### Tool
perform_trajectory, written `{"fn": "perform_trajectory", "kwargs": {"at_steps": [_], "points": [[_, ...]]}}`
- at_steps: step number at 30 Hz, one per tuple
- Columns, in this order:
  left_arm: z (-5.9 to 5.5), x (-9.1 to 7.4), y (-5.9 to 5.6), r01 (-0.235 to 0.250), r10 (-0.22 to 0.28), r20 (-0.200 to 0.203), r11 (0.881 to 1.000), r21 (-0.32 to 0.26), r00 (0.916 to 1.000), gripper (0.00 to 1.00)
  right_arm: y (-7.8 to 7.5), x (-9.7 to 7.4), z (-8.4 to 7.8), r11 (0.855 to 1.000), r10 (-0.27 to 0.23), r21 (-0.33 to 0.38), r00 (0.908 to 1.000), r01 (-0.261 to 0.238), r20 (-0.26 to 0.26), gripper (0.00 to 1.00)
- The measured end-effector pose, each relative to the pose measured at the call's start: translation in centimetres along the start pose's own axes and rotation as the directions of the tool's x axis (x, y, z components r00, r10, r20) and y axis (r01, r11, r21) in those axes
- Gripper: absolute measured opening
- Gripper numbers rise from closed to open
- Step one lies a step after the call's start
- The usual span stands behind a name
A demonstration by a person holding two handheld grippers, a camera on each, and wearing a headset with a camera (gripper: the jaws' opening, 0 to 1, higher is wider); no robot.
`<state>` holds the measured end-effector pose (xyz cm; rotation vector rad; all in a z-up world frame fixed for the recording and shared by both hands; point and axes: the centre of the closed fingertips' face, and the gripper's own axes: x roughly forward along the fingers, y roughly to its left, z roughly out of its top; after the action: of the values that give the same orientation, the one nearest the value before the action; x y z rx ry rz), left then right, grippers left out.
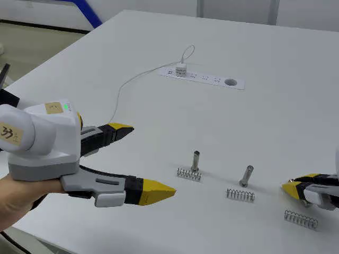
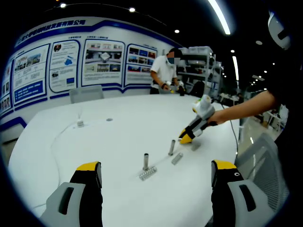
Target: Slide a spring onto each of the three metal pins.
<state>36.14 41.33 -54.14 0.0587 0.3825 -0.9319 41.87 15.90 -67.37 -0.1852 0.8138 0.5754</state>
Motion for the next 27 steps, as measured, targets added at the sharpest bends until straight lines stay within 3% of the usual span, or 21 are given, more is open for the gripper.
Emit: {"fn": "perform_trajectory", "kwargs": {"at_steps": [16, 27], "points": [[0.0, 0.4, -0.6, 0.016, -0.016, -0.009, 1.0, 0.01, 0.9998, 0.97, -0.3, -0.3, -0.1, 0.998, -0.014, 0.064, 0.9994, 0.016, -0.03, 0.1], [0.3, 0.2, -1.1, 0.014, -0.014, -0.004, 1.0, 0.013, 0.9999, 0.97, -0.4, -0.2, -0.2, 0.999, -0.015, 0.037, 0.9964, 0.018, -0.084, 0.09]]}}
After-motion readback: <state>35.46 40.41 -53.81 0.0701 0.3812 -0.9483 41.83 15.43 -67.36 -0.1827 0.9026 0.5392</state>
